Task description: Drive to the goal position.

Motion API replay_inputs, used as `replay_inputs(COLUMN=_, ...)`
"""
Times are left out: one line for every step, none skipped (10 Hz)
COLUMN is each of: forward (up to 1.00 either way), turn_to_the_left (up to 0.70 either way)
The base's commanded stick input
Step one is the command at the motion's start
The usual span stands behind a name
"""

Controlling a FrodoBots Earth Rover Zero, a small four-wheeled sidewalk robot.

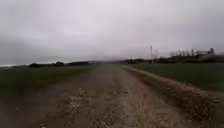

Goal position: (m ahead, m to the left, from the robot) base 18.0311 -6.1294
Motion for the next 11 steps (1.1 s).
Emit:
replay_inputs(forward=0.85, turn_to_the_left=0.00)
replay_inputs(forward=0.85, turn_to_the_left=-0.02)
replay_inputs(forward=0.85, turn_to_the_left=-0.10)
replay_inputs(forward=0.85, turn_to_the_left=-0.30)
replay_inputs(forward=0.85, turn_to_the_left=-0.25)
replay_inputs(forward=0.85, turn_to_the_left=-0.16)
replay_inputs(forward=0.85, turn_to_the_left=-0.06)
replay_inputs(forward=0.85, turn_to_the_left=-0.02)
replay_inputs(forward=0.85, turn_to_the_left=0.00)
replay_inputs(forward=0.85, turn_to_the_left=0.00)
replay_inputs(forward=0.85, turn_to_the_left=0.00)
